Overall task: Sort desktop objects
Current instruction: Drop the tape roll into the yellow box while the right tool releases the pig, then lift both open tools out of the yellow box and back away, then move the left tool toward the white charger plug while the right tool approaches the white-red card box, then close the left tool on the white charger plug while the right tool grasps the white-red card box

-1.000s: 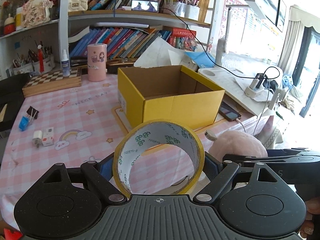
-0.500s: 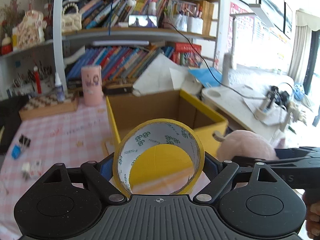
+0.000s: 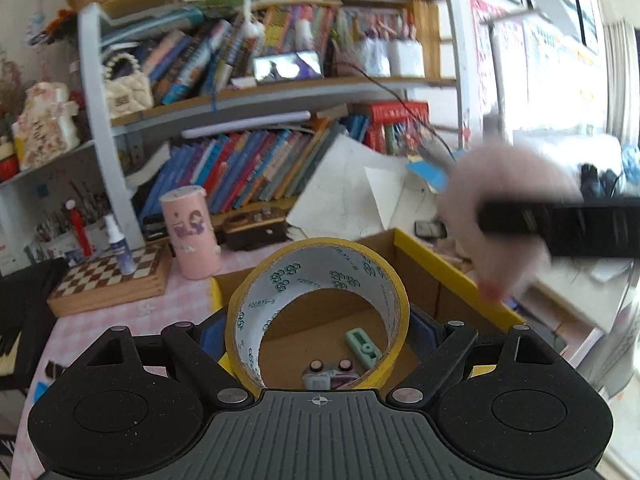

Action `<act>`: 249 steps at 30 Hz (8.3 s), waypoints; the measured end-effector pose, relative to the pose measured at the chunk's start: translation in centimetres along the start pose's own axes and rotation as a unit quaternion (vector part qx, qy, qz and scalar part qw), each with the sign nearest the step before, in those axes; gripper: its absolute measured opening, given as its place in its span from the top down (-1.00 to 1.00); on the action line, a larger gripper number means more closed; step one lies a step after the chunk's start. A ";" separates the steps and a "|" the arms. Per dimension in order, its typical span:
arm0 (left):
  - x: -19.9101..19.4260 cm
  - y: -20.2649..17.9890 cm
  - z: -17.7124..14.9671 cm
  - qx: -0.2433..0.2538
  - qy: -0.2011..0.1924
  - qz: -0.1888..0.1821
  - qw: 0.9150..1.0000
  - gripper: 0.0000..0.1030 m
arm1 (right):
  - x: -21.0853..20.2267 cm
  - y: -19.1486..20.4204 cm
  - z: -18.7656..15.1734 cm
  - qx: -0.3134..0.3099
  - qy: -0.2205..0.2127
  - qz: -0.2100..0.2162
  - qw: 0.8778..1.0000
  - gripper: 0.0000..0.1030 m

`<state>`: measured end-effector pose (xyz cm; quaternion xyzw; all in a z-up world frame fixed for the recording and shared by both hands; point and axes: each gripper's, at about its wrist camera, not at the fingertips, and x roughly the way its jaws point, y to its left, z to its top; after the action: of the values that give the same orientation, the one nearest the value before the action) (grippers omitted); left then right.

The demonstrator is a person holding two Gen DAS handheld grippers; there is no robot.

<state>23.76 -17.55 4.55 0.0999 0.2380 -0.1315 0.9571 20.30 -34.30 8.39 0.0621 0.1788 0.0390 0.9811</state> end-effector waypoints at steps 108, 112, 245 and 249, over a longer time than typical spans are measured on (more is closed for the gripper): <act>-22.5 16.8 -20.2 -0.133 0.117 0.115 0.977 -0.90 | -11.4 22.9 -17.3 -0.045 0.199 0.028 0.979 -0.56; -22.6 17.3 -20.3 -0.138 0.117 0.117 0.976 -0.90 | -11.1 23.5 -17.4 -0.050 0.203 0.034 0.977 -0.56; -0.9 34.1 -14.9 -0.248 0.156 0.111 0.950 0.54 | 22.2 37.2 -13.6 -0.214 0.251 0.223 0.917 0.46; -1.4 33.5 -14.1 -0.238 0.138 0.093 0.957 0.54 | 20.8 35.8 -12.1 -0.191 0.231 0.210 0.931 0.46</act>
<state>26.54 17.99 -2.65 -0.0920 0.3815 0.0332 0.9192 33.45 4.44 -5.17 -0.1014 0.3730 0.2905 0.8753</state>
